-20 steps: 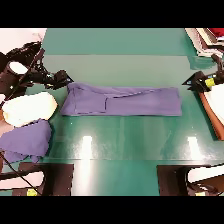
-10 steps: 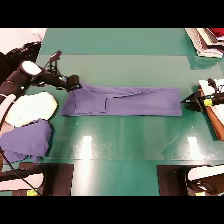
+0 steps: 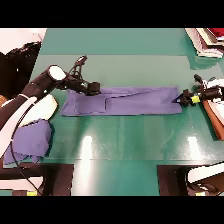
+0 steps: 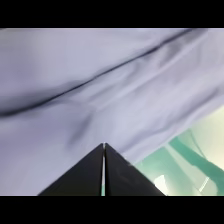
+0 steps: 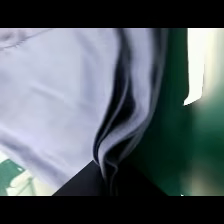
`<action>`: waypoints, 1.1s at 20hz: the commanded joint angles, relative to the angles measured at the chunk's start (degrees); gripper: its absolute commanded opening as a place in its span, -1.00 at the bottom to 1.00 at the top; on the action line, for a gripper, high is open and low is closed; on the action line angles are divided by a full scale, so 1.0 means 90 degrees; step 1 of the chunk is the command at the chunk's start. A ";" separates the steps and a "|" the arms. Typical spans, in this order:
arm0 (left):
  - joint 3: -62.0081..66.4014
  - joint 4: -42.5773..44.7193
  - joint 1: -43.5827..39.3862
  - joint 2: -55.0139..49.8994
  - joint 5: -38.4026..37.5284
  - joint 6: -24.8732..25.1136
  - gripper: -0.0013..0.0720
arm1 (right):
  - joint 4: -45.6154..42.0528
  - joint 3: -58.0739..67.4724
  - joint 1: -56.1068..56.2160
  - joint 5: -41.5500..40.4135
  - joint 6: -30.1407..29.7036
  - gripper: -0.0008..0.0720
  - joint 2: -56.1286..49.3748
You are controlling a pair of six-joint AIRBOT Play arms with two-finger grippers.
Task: Fold the shirts.
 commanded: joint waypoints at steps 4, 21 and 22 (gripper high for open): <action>0.1396 -0.0104 -0.0622 -0.1253 0.0107 -0.0347 -0.90 | 0.0119 0.1090 0.0403 0.0869 0.0593 -0.93 0.0903; 0.2412 -0.0333 -0.1411 -0.2824 0.0051 -0.0767 -0.90 | 0.0107 0.3920 0.3276 0.0578 0.1489 -0.93 0.1484; 0.2489 -0.0323 -0.1396 -0.2824 -0.0109 -0.0760 -0.90 | 0.0104 0.3920 0.3368 0.0508 0.1486 -0.93 0.1484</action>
